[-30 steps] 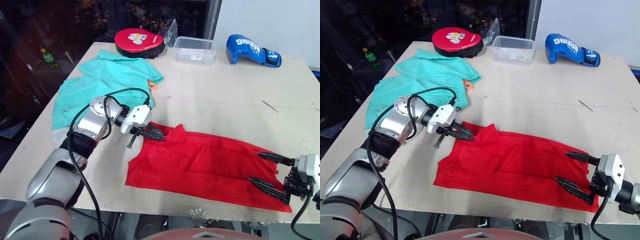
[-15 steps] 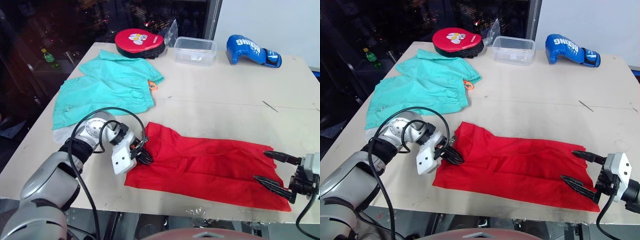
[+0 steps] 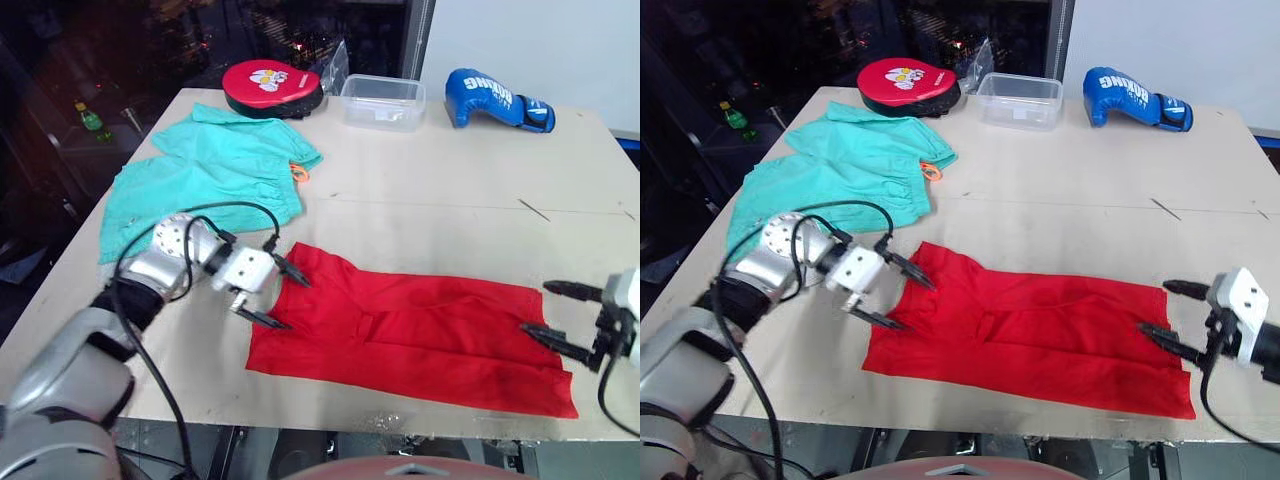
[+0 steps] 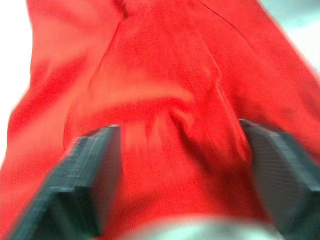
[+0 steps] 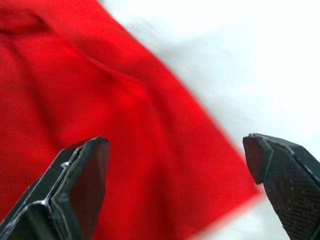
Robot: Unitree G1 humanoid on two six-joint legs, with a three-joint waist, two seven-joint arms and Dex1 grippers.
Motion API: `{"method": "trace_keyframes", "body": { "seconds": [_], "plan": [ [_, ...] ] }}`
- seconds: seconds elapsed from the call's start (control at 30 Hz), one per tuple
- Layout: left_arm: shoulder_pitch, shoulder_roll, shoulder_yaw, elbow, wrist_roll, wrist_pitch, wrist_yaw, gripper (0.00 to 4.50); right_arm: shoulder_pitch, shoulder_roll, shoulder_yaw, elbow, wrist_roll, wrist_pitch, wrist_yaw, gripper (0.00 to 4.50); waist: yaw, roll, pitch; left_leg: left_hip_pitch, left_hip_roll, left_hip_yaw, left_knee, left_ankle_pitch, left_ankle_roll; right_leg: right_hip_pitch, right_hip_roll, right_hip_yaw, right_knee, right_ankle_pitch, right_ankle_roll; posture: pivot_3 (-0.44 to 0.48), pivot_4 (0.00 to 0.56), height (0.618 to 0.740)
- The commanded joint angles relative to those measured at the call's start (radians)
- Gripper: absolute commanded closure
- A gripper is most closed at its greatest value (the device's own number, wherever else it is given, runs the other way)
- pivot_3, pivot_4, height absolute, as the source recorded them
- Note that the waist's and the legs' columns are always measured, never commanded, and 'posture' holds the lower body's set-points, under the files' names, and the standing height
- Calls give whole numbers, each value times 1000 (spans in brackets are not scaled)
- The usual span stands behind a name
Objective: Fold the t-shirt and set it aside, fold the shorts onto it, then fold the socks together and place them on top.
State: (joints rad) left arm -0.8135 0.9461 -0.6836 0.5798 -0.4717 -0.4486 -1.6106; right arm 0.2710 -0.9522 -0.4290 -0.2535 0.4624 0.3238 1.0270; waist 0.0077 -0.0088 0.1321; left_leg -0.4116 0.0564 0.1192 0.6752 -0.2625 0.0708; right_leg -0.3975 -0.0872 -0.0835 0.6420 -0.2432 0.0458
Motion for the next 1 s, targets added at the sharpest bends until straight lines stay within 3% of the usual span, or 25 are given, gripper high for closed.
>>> {"method": "trace_keyframes", "body": {
  "seconds": [0.03, 0.13, 0.3, 0.43, 0.57, 0.63, 0.67, 0.77, 0.87, 1.0],
  "plan": [
    [-68, -67, 66, 70, -21, 69, -4, 61, -99, -55, 66, 43, -63, 75, -38, 0, 10, 0, -1, 0, 0, 0, 0, 0, 0, 0, 0, 0, 0, 0, 0, 0, 150, 740],
    [-110, -126, 117, 142, -11, 100, -4, 61, -206, -70, 130, 107, -81, 149, -53, 0, 14, -1, 0, -3, -1, -1, 3, 0, 0, 0, -1, -1, -1, 0, 0, 0, 150, 740],
    [-193, -236, 226, 321, 124, 87, 26, 61, -306, -96, 256, 203, -139, 198, -13, 0, 7, -2, 1, -4, -3, 0, 5, 2, -3, 0, 0, -1, -2, 0, 1, 0, 150, 740],
    [-232, -281, 236, 447, 261, 99, 47, 61, -383, -83, 333, 250, -183, 192, -10, 0, 1, -2, 0, -3, -3, 1, 5, 2, -3, 0, 0, -1, -1, 0, 1, 0, 150, 740],
    [-250, -326, 238, 528, 376, 81, 84, 0, -415, -92, 388, 272, -201, 208, 25, 1318, 1, -2, 1, -3, -2, 1, 5, 2, -3, 0, 0, -1, 0, 0, 1, 0, 150, 740],
    [-254, -344, 230, 553, 437, 57, 103, 0, -427, -97, 412, 283, -218, 202, 37, 2519, 3, -2, 1, -4, -2, 1, 5, 2, -3, 0, 0, -1, -1, 0, 1, 0, 150, 740],
    [-256, -351, 223, 565, 469, 44, 121, 0, -432, -97, 419, 289, -225, 199, 39, 2858, 4, -2, 0, -4, -2, 1, 5, 2, -3, -1, 0, -1, -1, 0, 1, 0, 150, 740],
    [-251, -383, 212, 600, 549, -1, 190, 0, -453, -89, 436, 300, -243, 191, 42, 4428, 8, -2, 0, -4, -1, 0, 6, 2, -3, 0, 0, -1, -1, 0, 1, 0, 150, 740],
    [-247, -409, 245, 616, 554, 20, 167, 0, -464, -93, 445, 307, -257, 181, 49, 4471, 7, -1, -2, -3, -1, 0, 7, 0, 0, 1, -1, -1, 0, 0, 1, 0, 150, 740],
    [-245, -399, 267, 623, 584, 4, 145, 1623, -475, -111, 445, 325, -288, 158, 54, 4500, 7, -1, -2, -3, -1, 0, 8, -1, 1, 1, -1, -1, 0, 0, 1, 0, 150, 740]
  ]
}}
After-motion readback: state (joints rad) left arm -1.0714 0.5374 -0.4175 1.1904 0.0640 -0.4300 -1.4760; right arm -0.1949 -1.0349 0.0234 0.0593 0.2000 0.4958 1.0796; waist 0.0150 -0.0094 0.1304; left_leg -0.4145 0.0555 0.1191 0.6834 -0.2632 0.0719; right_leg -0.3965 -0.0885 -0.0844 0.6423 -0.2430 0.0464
